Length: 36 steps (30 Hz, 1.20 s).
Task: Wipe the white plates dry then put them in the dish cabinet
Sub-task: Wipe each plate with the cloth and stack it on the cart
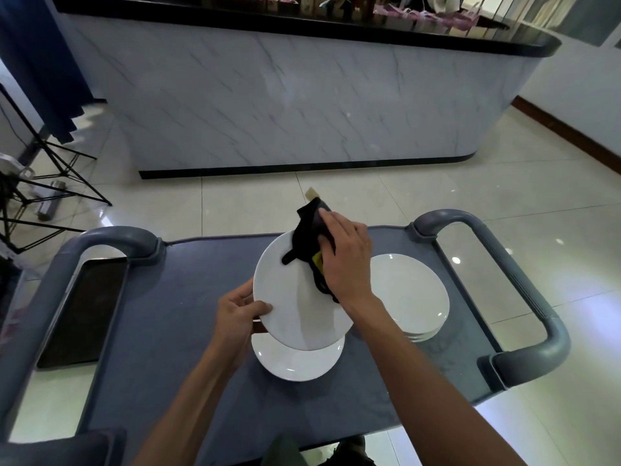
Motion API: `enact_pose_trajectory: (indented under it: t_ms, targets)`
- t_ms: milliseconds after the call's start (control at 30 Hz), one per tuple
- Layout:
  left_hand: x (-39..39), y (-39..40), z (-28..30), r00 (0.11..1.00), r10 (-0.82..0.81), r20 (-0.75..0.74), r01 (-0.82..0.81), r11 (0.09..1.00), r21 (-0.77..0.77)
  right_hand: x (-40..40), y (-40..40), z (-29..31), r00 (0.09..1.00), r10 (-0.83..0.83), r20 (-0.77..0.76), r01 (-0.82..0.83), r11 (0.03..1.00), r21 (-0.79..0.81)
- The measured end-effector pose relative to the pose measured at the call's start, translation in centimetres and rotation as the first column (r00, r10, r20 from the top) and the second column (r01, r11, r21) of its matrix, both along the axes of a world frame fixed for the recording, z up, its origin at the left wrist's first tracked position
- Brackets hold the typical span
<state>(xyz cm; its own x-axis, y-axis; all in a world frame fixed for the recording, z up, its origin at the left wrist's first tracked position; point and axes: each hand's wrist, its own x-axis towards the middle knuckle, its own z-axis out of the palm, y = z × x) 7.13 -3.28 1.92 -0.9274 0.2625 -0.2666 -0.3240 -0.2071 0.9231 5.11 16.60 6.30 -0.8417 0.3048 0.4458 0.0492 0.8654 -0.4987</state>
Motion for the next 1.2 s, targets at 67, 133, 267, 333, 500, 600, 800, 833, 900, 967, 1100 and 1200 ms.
enact_pose_trajectory:
  t_ms: [67,133,267,333,500,600,800,833,900,967,1100,1200]
  targets:
    - [0.0,-0.2,0.0,1.0,0.014,-0.005,-0.014,1.0,0.014,0.1,0.9,0.1,1.0,-0.01,0.026,0.011,0.998,-0.067]
    - [-0.1,-0.5,0.0,0.999,0.036,-0.007,-0.036,0.999,0.02,0.2,1.8,0.1,0.997,0.041,0.06,-0.03,0.985,-0.171]
    - [-0.4,-1.2,0.0,0.999,0.036,-0.029,-0.036,0.999,0.017,0.9,3.0,0.9,0.97,0.215,0.111,-0.154,0.904,-0.4]
    - [-0.5,-1.3,0.1,0.998,0.009,-0.067,-0.008,1.0,0.013,1.3,3.5,1.1,0.967,0.22,0.129,-0.142,0.885,-0.444]
    - [-0.8,-1.4,0.1,0.989,-0.044,-0.143,0.039,0.999,-0.037,1.6,4.2,1.0,0.953,0.207,0.222,-0.084,0.882,-0.463]
    - [-0.9,-1.6,0.0,0.987,-0.052,-0.15,0.044,0.997,-0.061,2.0,3.9,0.7,0.954,0.186,0.234,-0.054,0.876,-0.479]
    - [-1.3,-1.4,-0.8,0.985,-0.022,-0.173,0.002,0.993,-0.115,3.2,2.7,0.4,0.968,0.125,0.215,0.018,0.827,-0.562]
    - [-1.4,-1.3,-0.9,0.986,-0.001,-0.164,-0.019,0.992,-0.121,3.4,2.4,0.4,0.973,0.126,0.194,0.007,0.824,-0.566]
    - [-1.6,-1.2,-1.3,0.989,0.027,-0.145,-0.047,0.99,-0.133,3.7,2.0,0.3,0.978,0.131,0.163,-0.018,0.828,-0.56]
    - [-1.7,-1.2,-1.6,0.991,0.037,-0.128,-0.054,0.989,-0.135,4.1,1.7,0.3,0.981,0.139,0.132,-0.05,0.851,-0.523]
    - [-1.8,-1.3,-2.0,0.992,0.048,-0.119,-0.062,0.992,-0.111,4.5,1.6,0.1,0.989,0.151,0.007,-0.137,0.917,-0.376]
    - [-1.7,-1.2,-2.3,0.993,0.064,-0.101,-0.071,0.995,-0.068,4.6,1.4,0.3,0.985,0.155,-0.075,-0.17,0.943,-0.286]
